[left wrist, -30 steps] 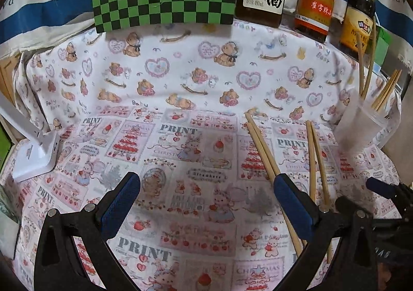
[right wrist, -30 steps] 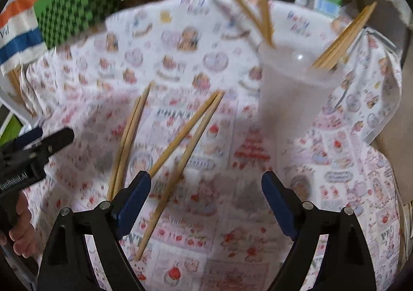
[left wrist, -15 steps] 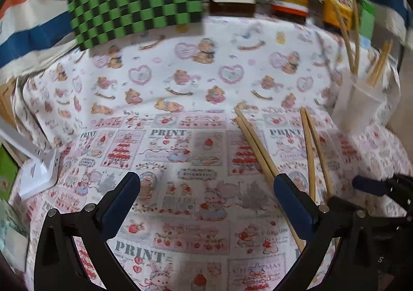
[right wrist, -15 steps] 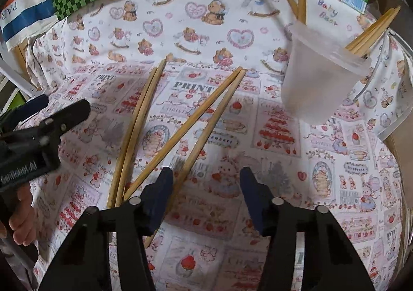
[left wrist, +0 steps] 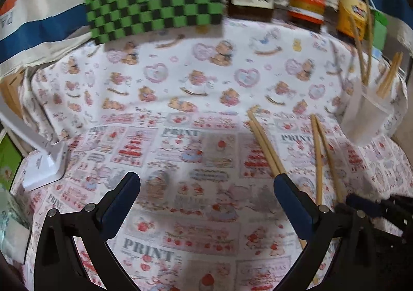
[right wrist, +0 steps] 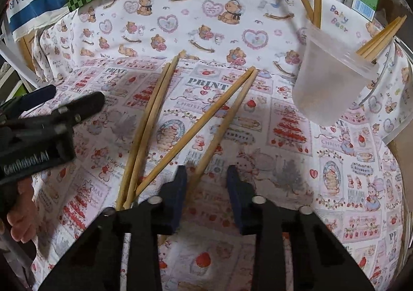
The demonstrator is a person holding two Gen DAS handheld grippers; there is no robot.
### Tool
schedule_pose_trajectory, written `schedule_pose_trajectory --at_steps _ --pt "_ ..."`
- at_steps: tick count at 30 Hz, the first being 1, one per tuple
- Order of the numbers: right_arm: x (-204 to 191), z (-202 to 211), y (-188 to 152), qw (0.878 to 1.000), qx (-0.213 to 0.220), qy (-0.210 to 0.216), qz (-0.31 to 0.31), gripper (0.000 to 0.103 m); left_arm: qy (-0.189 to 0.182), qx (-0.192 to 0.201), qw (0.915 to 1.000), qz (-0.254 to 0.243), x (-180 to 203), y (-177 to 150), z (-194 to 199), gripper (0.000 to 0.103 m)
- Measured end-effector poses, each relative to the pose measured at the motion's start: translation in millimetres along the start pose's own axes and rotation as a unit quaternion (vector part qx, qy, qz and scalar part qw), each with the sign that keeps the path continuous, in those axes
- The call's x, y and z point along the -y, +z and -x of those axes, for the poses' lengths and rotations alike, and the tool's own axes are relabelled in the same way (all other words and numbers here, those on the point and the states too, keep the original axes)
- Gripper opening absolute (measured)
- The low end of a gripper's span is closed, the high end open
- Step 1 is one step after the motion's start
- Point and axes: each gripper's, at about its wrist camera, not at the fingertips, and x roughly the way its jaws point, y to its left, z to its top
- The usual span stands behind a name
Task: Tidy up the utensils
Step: 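Lower the right tool onto the pile and grasp one chopstick, then lift the chopstick with the right tool while the left tool grasps another chopstick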
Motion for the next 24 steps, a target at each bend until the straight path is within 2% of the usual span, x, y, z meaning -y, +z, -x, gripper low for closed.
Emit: schedule_pose_trajectory --at_steps 2,5,7,11,14,15,16,19,21,24 --pt "0.7 0.1 0.0 1.000 0.002 -0.002 -0.001 0.011 -0.005 -0.005 1.0000 0.005 -2.6 0.3 -1.3 0.103" --pt "10.0 0.8 1.4 1.000 -0.003 0.007 -0.030 0.010 -0.016 -0.020 0.9997 0.004 -0.4 -0.8 -6.1 0.103" --pt "17.9 7.1 3.2 0.999 0.009 0.010 -0.047 0.008 -0.027 -0.031 0.9992 -0.001 4.6 -2.0 -8.8 0.103" --pt "27.2 35.8 7.6 0.996 0.073 -0.007 -0.055 0.007 -0.053 -0.054 0.9970 -0.015 17.3 -4.0 -11.3 0.102" --pt "30.0 55.9 9.0 0.992 0.118 -0.014 -0.052 0.006 -0.110 -0.093 0.9896 0.003 22.0 -6.2 -13.2 0.100" --pt "29.2 63.1 8.9 0.989 0.139 -0.025 -0.046 0.006 -0.109 -0.091 0.9898 0.002 24.2 -6.7 -11.8 0.100" --pt "29.6 68.7 9.2 0.986 0.156 -0.030 -0.043 0.006 -0.099 -0.086 0.9914 -0.005 25.8 -6.8 -11.0 0.098" --pt "31.0 88.5 8.4 0.977 0.205 -0.029 -0.048 0.006 -0.079 -0.075 0.9938 -0.024 30.7 -9.1 -9.0 0.082" --pt "31.7 98.6 8.6 0.970 0.233 -0.034 -0.050 0.006 -0.101 -0.087 0.9909 -0.016 30.8 -10.4 -10.7 0.079" --pt "35.2 108.1 8.7 0.965 0.255 -0.040 -0.055 0.006 -0.125 -0.103 0.9868 -0.011 32.6 -13.4 -12.2 0.066"
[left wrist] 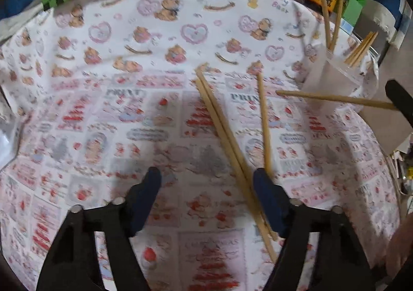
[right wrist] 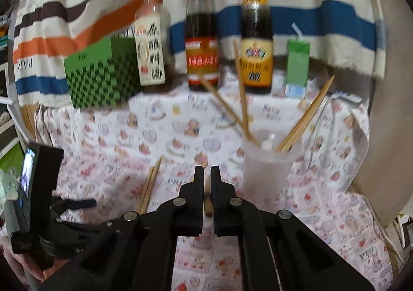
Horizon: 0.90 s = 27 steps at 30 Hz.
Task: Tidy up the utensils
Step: 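Lift the chopstick with the right tool while the left tool grasps another chopstick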
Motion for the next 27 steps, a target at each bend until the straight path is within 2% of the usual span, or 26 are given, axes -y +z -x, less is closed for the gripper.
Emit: schedule_pose_trajectory --at_steps 5,11,15,18,20,27 --pt "4.3 2.1 1.4 1.000 0.003 -0.006 -0.007 0.006 0.006 -0.006 0.9998 -0.019 10.6 -1.4 -0.4 0.055" --pt "5.4 -0.4 0.1 1.000 0.000 -0.010 -0.007 0.006 0.007 -0.013 0.9992 -0.038 20.6 -5.1 -3.5 0.052" --pt "6.9 -1.1 -0.3 1.000 0.001 -0.015 -0.013 0.006 0.029 -0.001 0.9984 -0.048 24.9 -6.7 -3.9 0.050" --pt "9.2 -1.6 -0.3 1.000 0.003 -0.019 -0.016 0.006 0.033 -0.001 0.9982 -0.049 25.7 -8.7 -5.4 0.050" --pt "11.2 -1.5 0.0 1.000 0.003 -0.020 -0.019 0.006 0.035 -0.001 0.9983 -0.046 24.0 -9.4 -5.6 0.041" --pt "12.9 -1.2 0.1 1.000 0.003 -0.021 -0.022 0.006 0.034 0.006 0.9985 -0.043 23.5 -9.5 -6.7 0.041"
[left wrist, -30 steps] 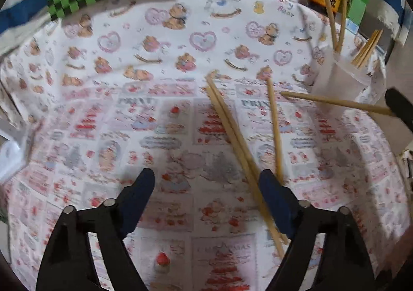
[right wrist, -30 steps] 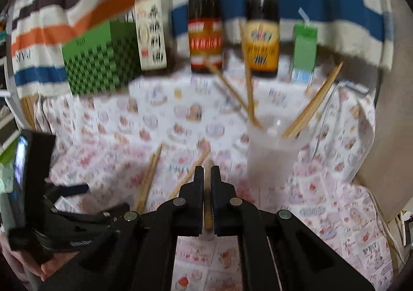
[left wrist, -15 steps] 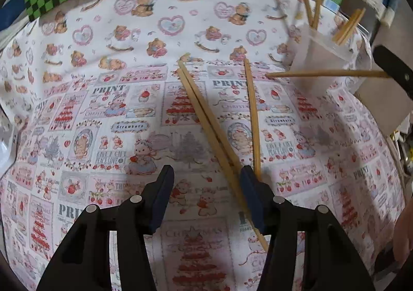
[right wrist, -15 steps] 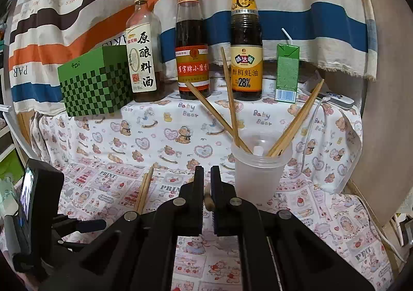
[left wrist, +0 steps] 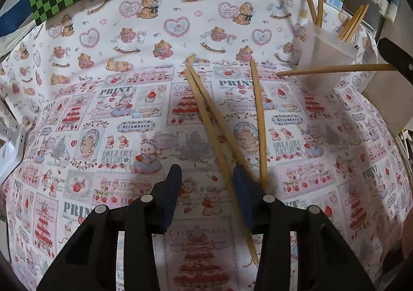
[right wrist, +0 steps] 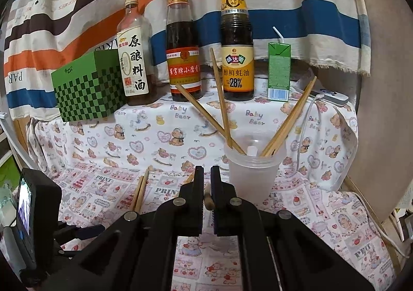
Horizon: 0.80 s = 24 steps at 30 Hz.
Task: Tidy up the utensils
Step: 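Lift the chopstick with the right tool while the left tool grasps another chopstick, then carry both held chopsticks upright toward the clear plastic cup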
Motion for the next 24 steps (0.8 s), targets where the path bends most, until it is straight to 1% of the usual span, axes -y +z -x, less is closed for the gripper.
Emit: schedule_pose_trajectory --at_steps 1,3,4,5,7,12,13,14,16,17,18,20,22,24 --pt "-0.5 0.0 -0.1 1.000 0.000 -0.001 0.000 0.006 -0.003 -0.001 1.0000 0.004 -0.3 -0.5 -0.4 0.041" --pt "-0.1 0.0 0.1 1.000 0.003 -0.002 0.001 0.006 -0.004 -0.006 0.9999 0.009 -2.8 -0.5 -1.1 0.037" --pt "0.1 0.1 -0.2 1.000 0.004 -0.004 0.001 0.006 -0.006 -0.009 0.9998 0.015 -4.8 -0.7 -0.4 0.034" --pt "1.0 0.6 -0.2 1.000 0.007 -0.005 -0.001 0.006 -0.012 -0.012 0.9995 0.026 -8.0 -1.0 0.4 0.030" --pt "2.3 2.3 0.1 1.000 0.012 -0.007 -0.004 0.006 -0.022 -0.016 0.9983 0.051 -16.8 -1.0 1.2 0.025" --pt "4.1 8.5 1.9 1.000 0.029 -0.007 -0.006 0.006 -0.028 -0.019 0.9969 0.071 -25.7 -0.9 0.5 0.015" --pt "3.9 10.0 2.7 0.999 0.033 -0.006 -0.005 0.006 -0.030 -0.019 0.9964 0.076 -27.8 -1.2 0.6 0.008" --pt "4.2 12.1 3.1 0.999 0.039 -0.006 -0.005 0.006 -0.038 -0.021 0.9959 0.079 -29.4 -1.3 0.2 0.005" --pt "4.1 15.5 4.3 0.999 0.047 -0.005 -0.004 0.006 -0.042 -0.019 0.9957 0.080 -30.8 -1.1 1.2 0.005" --pt "4.3 16.9 4.7 0.999 0.050 -0.005 -0.004 0.006 -0.038 -0.011 0.9962 0.078 -31.0 -0.5 3.7 0.005" --pt "4.5 17.9 5.0 0.999 0.051 -0.005 -0.005 0.006 -0.025 0.005 0.9971 0.072 -30.4 0.4 9.0 0.005" --pt "5.4 18.6 5.4 0.999 0.052 -0.005 -0.007 0.006 -0.004 0.046 0.9972 0.058 -30.1 2.3 23.6 0.005" --pt "6.1 18.8 5.6 0.999 0.052 -0.005 -0.009 0.006 -0.002 0.084 0.9952 0.050 -30.4 3.4 39.0 0.004" --pt "7.6 19.7 5.9 0.998 0.054 -0.004 -0.013 0.006 0.000 0.125 0.9911 0.045 -30.0 2.6 55.1 0.004"
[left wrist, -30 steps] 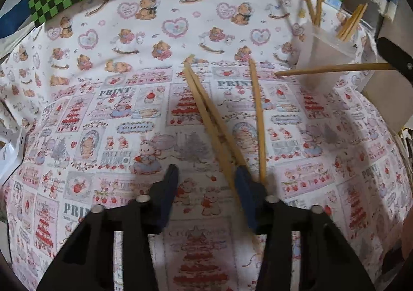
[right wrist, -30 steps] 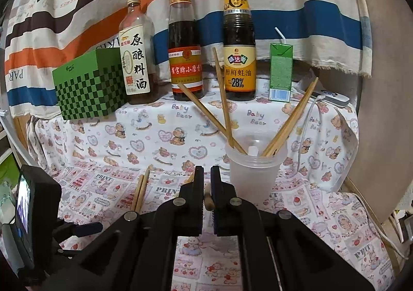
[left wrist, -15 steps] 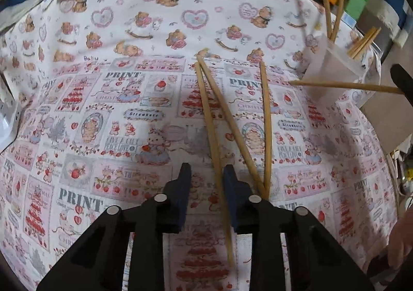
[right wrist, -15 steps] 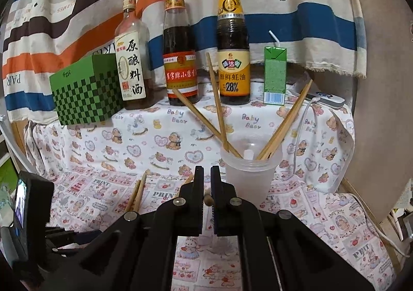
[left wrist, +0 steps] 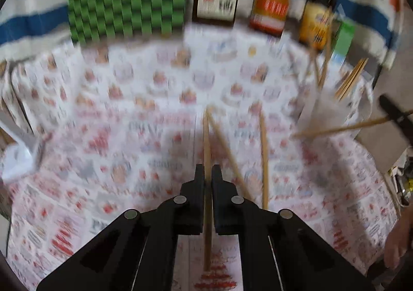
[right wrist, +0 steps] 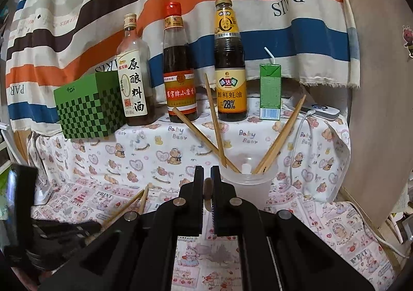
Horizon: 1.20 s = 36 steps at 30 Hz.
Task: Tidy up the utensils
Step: 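Carry both held chopsticks upright toward the clear plastic cup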
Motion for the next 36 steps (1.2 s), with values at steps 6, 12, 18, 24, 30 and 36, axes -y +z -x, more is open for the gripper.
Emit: schedule_pose_trajectory --at_steps 6,12,18,24,30,36 --pt "1.8 4.9 2.0 1.000 0.013 0.001 -0.006 0.006 -0.015 0.085 0.9962 -0.008 -2.3 7.7 30.1 0.002" --pt "4.1 18.7 7.0 0.999 0.045 0.019 -0.011 0.006 -0.036 0.145 0.9887 0.002 -13.7 14.5 55.5 0.000" --pt "3.3 27.4 10.5 0.998 0.056 0.031 -0.011 0.006 -0.030 0.176 0.9840 -0.010 -16.5 21.8 76.1 0.000" --pt "7.3 26.8 10.9 0.998 0.053 0.040 -0.022 0.006 -0.014 0.070 0.9974 -0.009 -26.0 26.6 35.1 0.000" --pt "7.2 26.0 11.6 0.997 0.052 0.046 -0.018 0.006 0.006 -0.022 0.9997 0.006 -44.4 23.9 -13.7 0.024" --pt "12.2 22.7 14.1 0.997 0.049 0.058 -0.021 0.006 0.027 -0.101 0.9944 -0.015 -44.2 44.3 -61.2 0.048"
